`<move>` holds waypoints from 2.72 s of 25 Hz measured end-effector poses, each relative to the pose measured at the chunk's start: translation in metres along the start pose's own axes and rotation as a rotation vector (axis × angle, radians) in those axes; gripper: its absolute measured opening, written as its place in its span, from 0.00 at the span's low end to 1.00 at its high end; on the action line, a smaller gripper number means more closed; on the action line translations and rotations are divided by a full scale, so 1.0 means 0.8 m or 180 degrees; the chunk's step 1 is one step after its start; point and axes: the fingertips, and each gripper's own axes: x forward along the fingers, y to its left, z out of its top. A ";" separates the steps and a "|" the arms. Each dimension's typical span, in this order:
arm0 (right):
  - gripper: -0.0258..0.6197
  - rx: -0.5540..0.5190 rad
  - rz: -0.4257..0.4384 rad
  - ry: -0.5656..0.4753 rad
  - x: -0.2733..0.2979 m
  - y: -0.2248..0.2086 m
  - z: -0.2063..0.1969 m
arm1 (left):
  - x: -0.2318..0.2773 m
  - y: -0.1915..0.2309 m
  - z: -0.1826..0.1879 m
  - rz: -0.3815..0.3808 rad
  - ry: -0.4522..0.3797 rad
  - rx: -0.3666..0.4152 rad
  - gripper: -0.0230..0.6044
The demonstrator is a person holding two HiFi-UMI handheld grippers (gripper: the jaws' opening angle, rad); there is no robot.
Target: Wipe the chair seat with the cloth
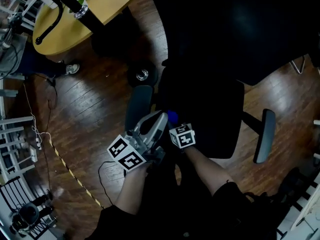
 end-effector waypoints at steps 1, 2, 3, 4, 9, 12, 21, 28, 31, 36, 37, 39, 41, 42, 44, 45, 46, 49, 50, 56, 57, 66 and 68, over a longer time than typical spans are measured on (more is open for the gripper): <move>0.10 -0.0062 0.0063 0.0039 0.011 0.018 0.001 | -0.006 0.003 0.003 0.0022 -0.0021 0.0007 0.04; 0.10 -0.0122 0.0093 0.0083 0.021 0.031 0.000 | -0.012 0.005 0.005 0.0039 -0.0031 0.0013 0.04; 0.10 -0.0157 0.0095 0.0119 0.029 0.039 -0.004 | -0.019 0.006 0.007 0.0053 -0.0039 0.0020 0.04; 0.10 -0.0162 0.0080 0.0130 0.035 0.044 -0.007 | -0.025 0.007 0.008 0.0068 -0.0047 0.0027 0.04; 0.10 -0.0232 0.0088 0.0125 0.026 0.041 -0.018 | -0.037 0.015 0.013 0.0092 -0.0075 -0.0005 0.04; 0.10 -0.0069 -0.0029 0.0149 -0.001 0.008 -0.038 | -0.015 0.007 0.004 -0.0033 0.0027 -0.0021 0.04; 0.10 0.0409 -0.0903 0.0227 -0.122 -0.167 -0.127 | 0.078 -0.029 -0.057 -0.0473 0.0476 -0.0080 0.04; 0.10 0.0740 -0.1662 0.0052 -0.245 -0.271 -0.162 | 0.117 -0.067 -0.094 -0.0809 0.0795 -0.0110 0.04; 0.10 0.0763 -0.1725 0.0046 -0.267 -0.287 -0.172 | 0.126 -0.079 -0.105 -0.0857 0.0840 -0.0123 0.04; 0.10 0.1019 -0.1845 -0.0130 -0.275 -0.292 -0.174 | 0.121 -0.078 -0.104 -0.0822 0.0815 -0.0112 0.04; 0.10 0.1050 -0.1860 -0.0143 -0.275 -0.293 -0.174 | 0.118 -0.075 -0.101 -0.0802 0.0789 -0.0112 0.04; 0.10 0.1110 -0.1881 -0.0175 -0.273 -0.292 -0.170 | 0.113 -0.068 -0.094 -0.0757 0.0738 -0.0112 0.04; 0.10 0.1110 -0.1795 -0.0257 -0.257 -0.274 -0.155 | 0.106 -0.059 -0.086 -0.0700 0.0687 -0.0112 0.04; 0.10 0.1051 -0.1687 -0.0285 -0.243 -0.257 -0.145 | 0.102 -0.056 -0.081 -0.0667 0.0653 -0.0110 0.04; 0.10 0.0875 -0.1370 -0.0284 -0.203 -0.209 -0.122 | 0.093 -0.051 -0.070 -0.0603 0.0571 -0.0096 0.04; 0.10 0.0791 -0.1185 -0.0269 -0.180 -0.181 -0.110 | 0.087 -0.049 -0.063 -0.0570 0.0528 -0.0081 0.04; 0.10 0.0715 -0.0996 -0.0254 -0.157 -0.151 -0.099 | 0.080 -0.046 -0.056 -0.0533 0.0488 -0.0059 0.04; 0.10 0.0518 -0.0498 -0.0218 -0.094 -0.064 -0.065 | 0.055 -0.032 -0.035 -0.0384 0.0367 0.0002 0.04; 0.10 0.0464 -0.0361 -0.0201 -0.077 -0.038 -0.057 | 0.046 -0.027 -0.029 -0.0328 0.0321 0.0011 0.04; 0.10 0.0085 0.0214 0.0122 -0.009 0.068 -0.056 | -0.004 -0.002 -0.004 -0.0038 0.0094 0.0055 0.04; 0.10 0.0059 0.0258 0.0189 -0.003 0.074 -0.064 | -0.010 0.000 -0.001 -0.0003 0.0067 0.0063 0.04; 0.10 0.0164 0.0162 0.0257 -0.023 0.036 -0.099 | -0.024 0.003 -0.002 0.0034 0.0070 0.0071 0.04; 0.10 0.0309 0.0011 0.0208 -0.047 -0.001 -0.107 | -0.003 -0.006 -0.014 -0.0074 0.0168 0.0060 0.04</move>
